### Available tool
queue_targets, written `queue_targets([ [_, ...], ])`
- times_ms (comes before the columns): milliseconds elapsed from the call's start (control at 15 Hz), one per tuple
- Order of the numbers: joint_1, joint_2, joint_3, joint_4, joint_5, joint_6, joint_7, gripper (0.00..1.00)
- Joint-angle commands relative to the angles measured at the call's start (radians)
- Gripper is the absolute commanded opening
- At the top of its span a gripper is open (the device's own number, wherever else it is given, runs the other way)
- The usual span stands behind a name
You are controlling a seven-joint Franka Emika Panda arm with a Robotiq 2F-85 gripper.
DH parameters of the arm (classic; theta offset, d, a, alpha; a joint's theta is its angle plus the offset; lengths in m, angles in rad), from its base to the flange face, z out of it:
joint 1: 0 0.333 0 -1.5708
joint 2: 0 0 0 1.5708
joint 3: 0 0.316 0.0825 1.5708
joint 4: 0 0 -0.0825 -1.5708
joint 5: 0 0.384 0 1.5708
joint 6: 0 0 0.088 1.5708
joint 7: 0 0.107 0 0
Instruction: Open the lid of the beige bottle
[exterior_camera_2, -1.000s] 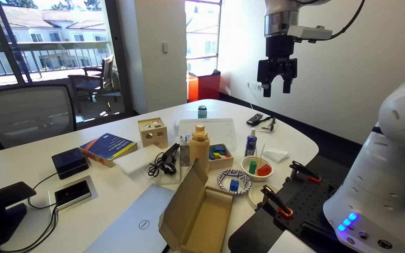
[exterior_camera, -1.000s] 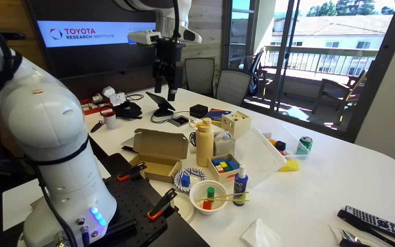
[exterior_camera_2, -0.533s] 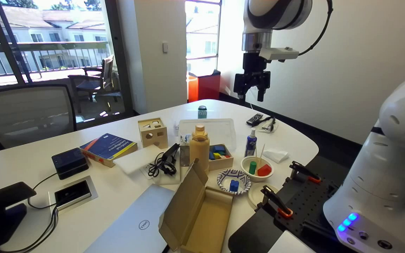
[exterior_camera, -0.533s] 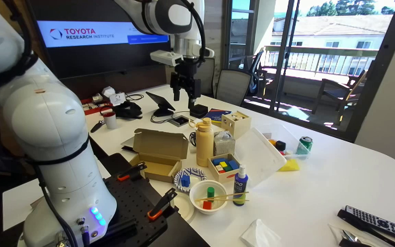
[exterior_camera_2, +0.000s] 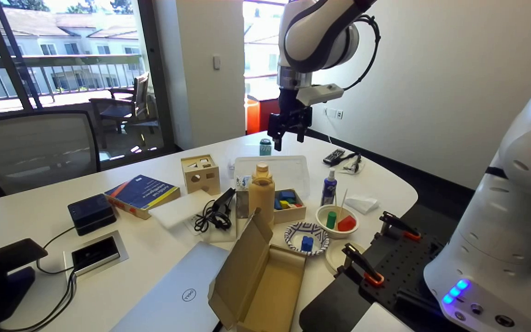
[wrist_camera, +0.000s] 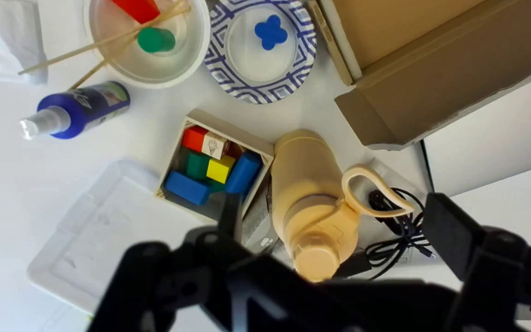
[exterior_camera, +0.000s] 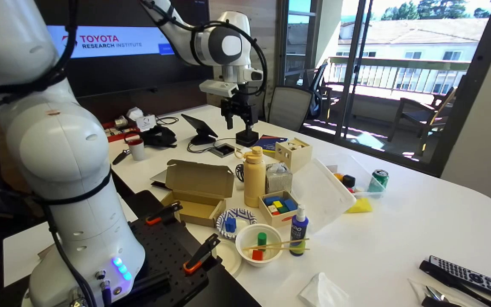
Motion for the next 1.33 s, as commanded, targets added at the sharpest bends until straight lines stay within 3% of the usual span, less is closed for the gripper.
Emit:
queue_targets([
  [0, 0.012, 0.085, 0.005, 0.032, -0.075, 0.089, 0.072, 1.00],
  [667, 0.030, 0.197, -0.021, 0.027, -0.130, 0.313, 0.094, 1.00],
  [1267, 0.047, 0.301, -0.049, 0.119, -0.136, 0.342, 0.104, 1.00],
])
